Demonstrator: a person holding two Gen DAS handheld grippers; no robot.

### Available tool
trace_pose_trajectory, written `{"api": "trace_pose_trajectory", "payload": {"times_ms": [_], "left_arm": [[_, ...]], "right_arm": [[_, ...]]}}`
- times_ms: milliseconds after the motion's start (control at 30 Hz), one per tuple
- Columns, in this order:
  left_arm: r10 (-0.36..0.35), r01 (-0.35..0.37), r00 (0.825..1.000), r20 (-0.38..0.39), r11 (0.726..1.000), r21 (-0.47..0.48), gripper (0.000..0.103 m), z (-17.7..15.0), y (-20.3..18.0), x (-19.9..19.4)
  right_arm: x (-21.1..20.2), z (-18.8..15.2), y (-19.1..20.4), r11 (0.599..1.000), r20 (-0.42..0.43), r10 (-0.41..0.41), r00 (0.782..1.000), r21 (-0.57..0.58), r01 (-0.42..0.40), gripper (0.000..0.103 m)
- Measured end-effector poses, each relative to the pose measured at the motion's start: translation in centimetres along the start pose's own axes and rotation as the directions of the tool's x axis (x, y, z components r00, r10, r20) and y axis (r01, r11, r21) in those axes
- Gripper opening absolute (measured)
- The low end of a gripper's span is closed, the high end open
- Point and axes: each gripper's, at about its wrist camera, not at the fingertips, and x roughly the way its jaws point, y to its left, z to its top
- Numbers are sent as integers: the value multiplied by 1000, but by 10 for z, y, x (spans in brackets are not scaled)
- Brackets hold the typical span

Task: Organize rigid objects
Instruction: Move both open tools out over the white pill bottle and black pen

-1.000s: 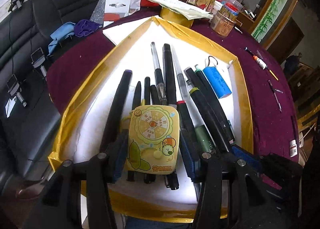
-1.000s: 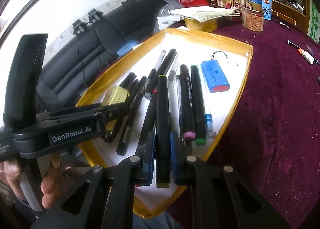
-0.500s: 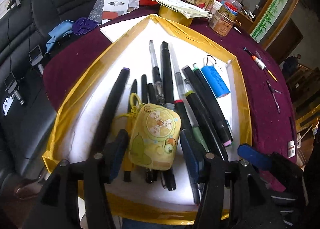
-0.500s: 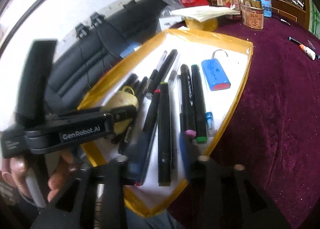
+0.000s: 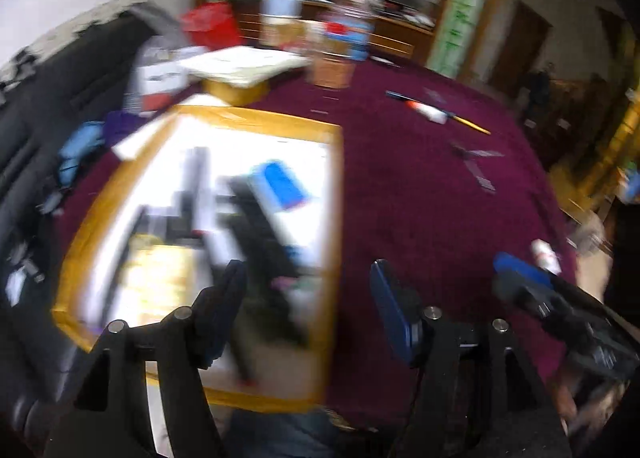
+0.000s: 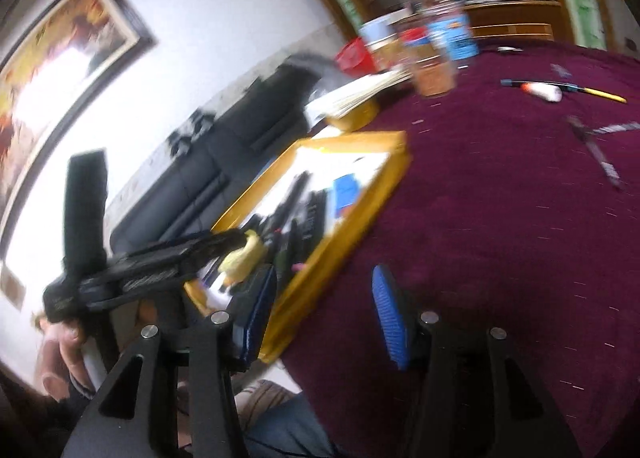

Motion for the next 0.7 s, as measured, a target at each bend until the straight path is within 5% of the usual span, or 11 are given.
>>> {"api": "trace_pose_trajectory", "payload": {"times_ms": [133,300,700], "left_arm": [[-131,136,989,-63,988,70,63,3,-54,13],[-201,225,968,-153,961,160,63,-2,-125,36],[-237,307,935,-265,914,266,63,-16,-227,62]], "right_arm": [[-46,2,-37,996,64,-78,995,55,75,46],[-95,7,-89,964,94,-236,967,151,220,46],[-174,38,-235,778,28,-549,835,382,499,46]]}}
